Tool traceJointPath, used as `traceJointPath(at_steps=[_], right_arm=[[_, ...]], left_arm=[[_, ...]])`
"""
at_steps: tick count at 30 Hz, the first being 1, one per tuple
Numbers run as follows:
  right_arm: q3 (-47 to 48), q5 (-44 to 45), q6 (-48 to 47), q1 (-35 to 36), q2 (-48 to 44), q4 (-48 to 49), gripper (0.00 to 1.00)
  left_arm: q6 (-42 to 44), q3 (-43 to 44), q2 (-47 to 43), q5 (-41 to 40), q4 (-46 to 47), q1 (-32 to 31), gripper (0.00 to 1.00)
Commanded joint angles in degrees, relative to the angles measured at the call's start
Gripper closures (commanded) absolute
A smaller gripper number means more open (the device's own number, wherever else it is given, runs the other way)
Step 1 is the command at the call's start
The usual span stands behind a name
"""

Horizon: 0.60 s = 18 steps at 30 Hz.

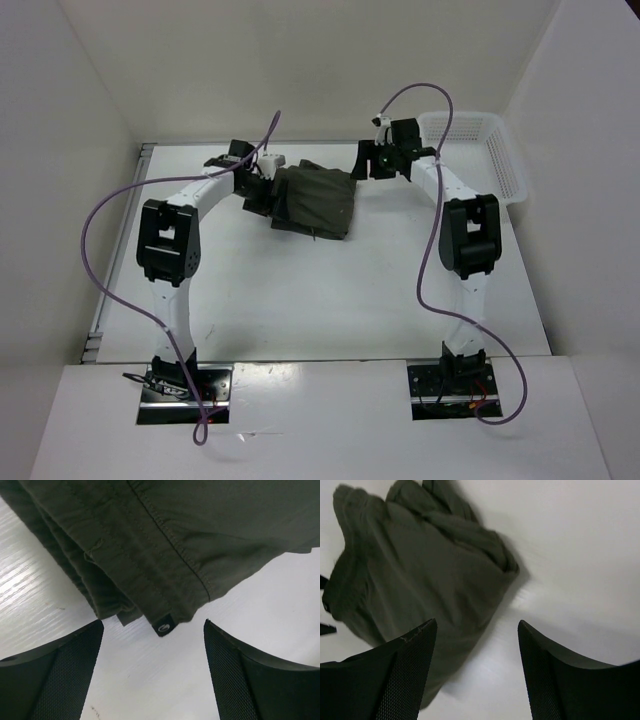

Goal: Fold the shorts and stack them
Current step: Fold the shorts

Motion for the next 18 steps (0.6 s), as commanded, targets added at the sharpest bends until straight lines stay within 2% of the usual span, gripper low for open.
traceJointPath(at_steps=[1,8,11,15,18], right_arm=[[8.6,-1.9,4.6,0.2,5.1,2.6,0.29],[11.0,-5.7,9.3,0.2,11.6,3.2,0.26],[15.3,-5.0,10.5,0.2,14.7,3.2,0.26],[16.5,-3.1,11.1,0.2,16.6,3.2,0.26],[16.0,-3.9,12.3,0.2,17.3,3.2,0.26]], left_arm=[[0.3,2.1,1.9,1.2,1.2,-0.8,0.13],[0.3,4.3,4.7,2.4,0.7,-0.8,0.28],[0.3,5.7,5.2,2.4,0.2,-0.8,0.31],[0.3,7.1,5.8,3.1,-0.3,-0.8,0.33],[0.3,7.6,5.8,4.1,-0.3,-0.8,0.4]])
